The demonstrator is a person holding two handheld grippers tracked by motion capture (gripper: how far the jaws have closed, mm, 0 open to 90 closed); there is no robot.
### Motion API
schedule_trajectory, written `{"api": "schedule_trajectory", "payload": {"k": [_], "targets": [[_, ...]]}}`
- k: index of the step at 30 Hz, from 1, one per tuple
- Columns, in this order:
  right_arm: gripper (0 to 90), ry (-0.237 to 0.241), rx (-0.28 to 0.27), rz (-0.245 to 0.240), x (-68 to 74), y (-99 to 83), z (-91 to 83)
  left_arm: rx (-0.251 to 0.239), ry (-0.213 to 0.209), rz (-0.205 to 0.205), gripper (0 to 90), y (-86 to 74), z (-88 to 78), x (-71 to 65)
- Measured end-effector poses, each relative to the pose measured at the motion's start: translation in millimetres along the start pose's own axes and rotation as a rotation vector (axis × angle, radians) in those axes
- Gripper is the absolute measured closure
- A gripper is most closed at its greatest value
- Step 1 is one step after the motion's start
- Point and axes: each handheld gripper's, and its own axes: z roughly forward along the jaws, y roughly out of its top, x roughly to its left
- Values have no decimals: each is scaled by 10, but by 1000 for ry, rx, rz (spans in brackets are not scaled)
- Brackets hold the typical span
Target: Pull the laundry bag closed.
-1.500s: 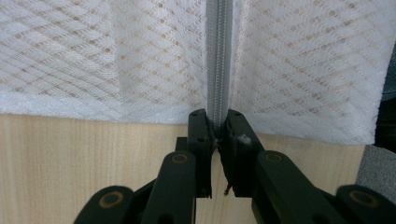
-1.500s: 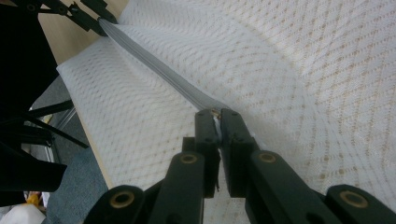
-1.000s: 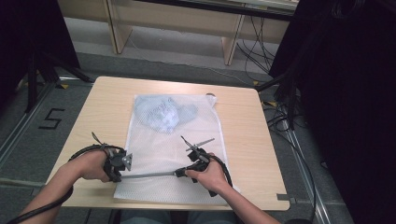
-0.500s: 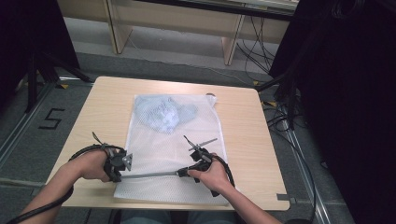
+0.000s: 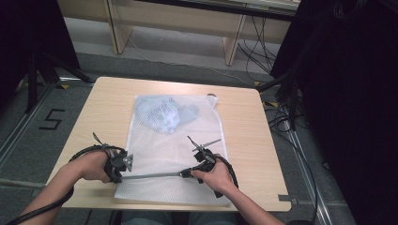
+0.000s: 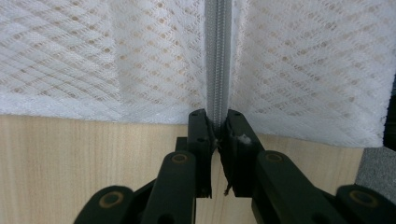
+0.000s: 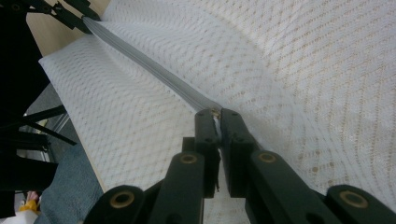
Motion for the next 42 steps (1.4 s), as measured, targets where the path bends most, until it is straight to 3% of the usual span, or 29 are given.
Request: {"api": "schedule_trajectory", "payload": {"k": [1, 2, 8, 24, 25, 27, 36, 37, 40, 42], "targets": [[871, -7, 7, 20, 7, -1, -6, 0, 0, 0, 818, 0, -1, 0], [871, -2, 3, 6, -1, 0, -3, 0, -1, 0, 818, -1, 0, 1], [871, -6, 15, 29, 4, -12, -23, 0, 0, 1, 818, 0, 0, 1], [871, -24, 14, 23, -49, -41, -70, 1, 0, 2, 818, 1, 0, 1], [870, -19, 16, 40, -41, -43, -74, 0, 0, 2, 818, 1, 0, 0], [870, -39, 23, 39, -58, -50, -87, 1, 1, 2, 818, 1, 0, 0], [870, -38, 21, 45, -84, -66, -109, 1, 0, 1, 818, 1, 0, 0], [870, -24, 8, 20, -99, -68, -104, 0, 1, 0, 818, 1, 1, -1], [871, -36, 22, 44, -99, -74, -115, 0, 2, 2, 818, 1, 0, -1], [870, -35, 18, 35, -104, -77, -115, 1, 1, 2, 818, 1, 0, -1]]}}
